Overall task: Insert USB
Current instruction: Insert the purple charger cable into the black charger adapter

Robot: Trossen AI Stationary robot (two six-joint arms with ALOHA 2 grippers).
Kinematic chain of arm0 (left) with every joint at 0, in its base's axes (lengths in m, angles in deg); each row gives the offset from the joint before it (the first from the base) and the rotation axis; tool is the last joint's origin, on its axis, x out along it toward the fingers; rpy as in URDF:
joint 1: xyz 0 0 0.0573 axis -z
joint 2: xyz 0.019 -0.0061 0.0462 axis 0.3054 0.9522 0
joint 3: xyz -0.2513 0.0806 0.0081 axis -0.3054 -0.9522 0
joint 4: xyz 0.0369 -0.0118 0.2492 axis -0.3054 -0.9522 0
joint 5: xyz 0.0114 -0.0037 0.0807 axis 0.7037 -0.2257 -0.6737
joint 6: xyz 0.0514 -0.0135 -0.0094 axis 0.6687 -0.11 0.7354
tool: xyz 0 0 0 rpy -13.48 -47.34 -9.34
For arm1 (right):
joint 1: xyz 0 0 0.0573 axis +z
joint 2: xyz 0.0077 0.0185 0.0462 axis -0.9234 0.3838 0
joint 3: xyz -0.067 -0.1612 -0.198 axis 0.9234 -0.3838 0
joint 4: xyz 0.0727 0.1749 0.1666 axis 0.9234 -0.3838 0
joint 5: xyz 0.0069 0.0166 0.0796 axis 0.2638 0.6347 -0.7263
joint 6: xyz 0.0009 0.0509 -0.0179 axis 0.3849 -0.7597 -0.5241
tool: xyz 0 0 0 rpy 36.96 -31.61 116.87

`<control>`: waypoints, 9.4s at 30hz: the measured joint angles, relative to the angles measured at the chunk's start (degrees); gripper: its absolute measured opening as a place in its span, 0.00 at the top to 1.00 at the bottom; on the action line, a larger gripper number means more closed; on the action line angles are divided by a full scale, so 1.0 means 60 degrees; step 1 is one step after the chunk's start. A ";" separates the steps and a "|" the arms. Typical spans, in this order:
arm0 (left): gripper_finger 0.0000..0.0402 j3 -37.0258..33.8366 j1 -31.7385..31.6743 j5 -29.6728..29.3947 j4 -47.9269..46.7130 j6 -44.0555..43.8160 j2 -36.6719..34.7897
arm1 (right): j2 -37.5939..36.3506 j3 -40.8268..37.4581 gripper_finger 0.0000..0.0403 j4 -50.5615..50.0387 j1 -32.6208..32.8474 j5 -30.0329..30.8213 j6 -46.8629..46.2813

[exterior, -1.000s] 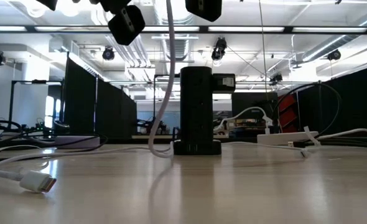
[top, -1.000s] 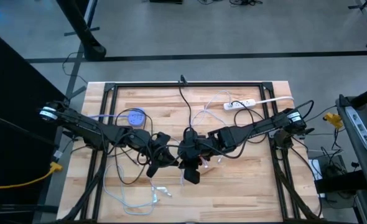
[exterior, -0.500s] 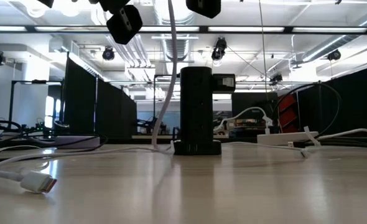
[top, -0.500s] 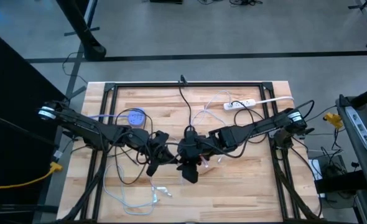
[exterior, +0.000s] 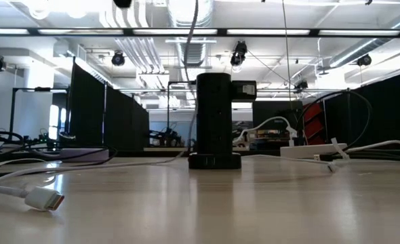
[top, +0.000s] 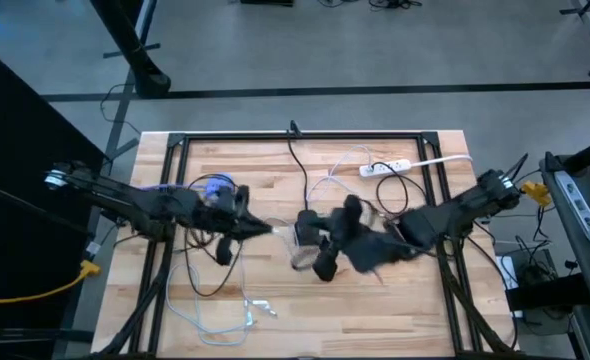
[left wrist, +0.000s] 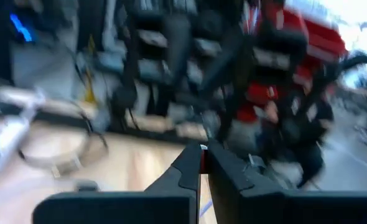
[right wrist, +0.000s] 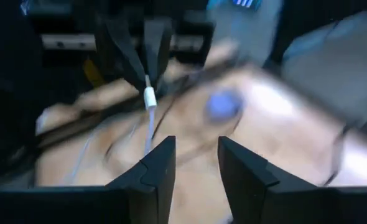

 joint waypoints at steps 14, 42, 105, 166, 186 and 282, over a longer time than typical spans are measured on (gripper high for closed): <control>0.99 -0.1202 0.0012 0.0322 0.3999 0.2245 -0.0066 | 0.1229 -0.0004 0.83 0.5585 0.0479 0.1021 0.6535; 0.99 0.0126 0.0220 0.1323 0.2191 0.4519 0.0114 | 0.1389 -0.0004 0.58 0.6480 -0.0313 -0.0415 0.6689; 0.34 0.0140 -0.0141 0.0675 -0.1230 0.2495 -0.0153 | -0.0038 -0.2092 0.97 -0.0786 0.0787 -0.0481 -0.1840; 0.53 0.1506 -0.1517 0.0707 -0.1467 0.1827 0.2118 | -0.5176 -0.7441 0.97 0.3283 0.0553 -0.2171 -0.0598; 0.60 0.1499 -0.1517 0.0707 -0.1488 0.1831 0.2118 | -0.4979 -0.8940 0.97 0.3622 0.0549 -0.2201 -0.1798; 0.06 0.5965 -0.2849 0.1975 -0.7847 0.2336 0.6460 | -0.4545 -1.3023 0.97 1.0496 -0.2660 -0.5519 0.3710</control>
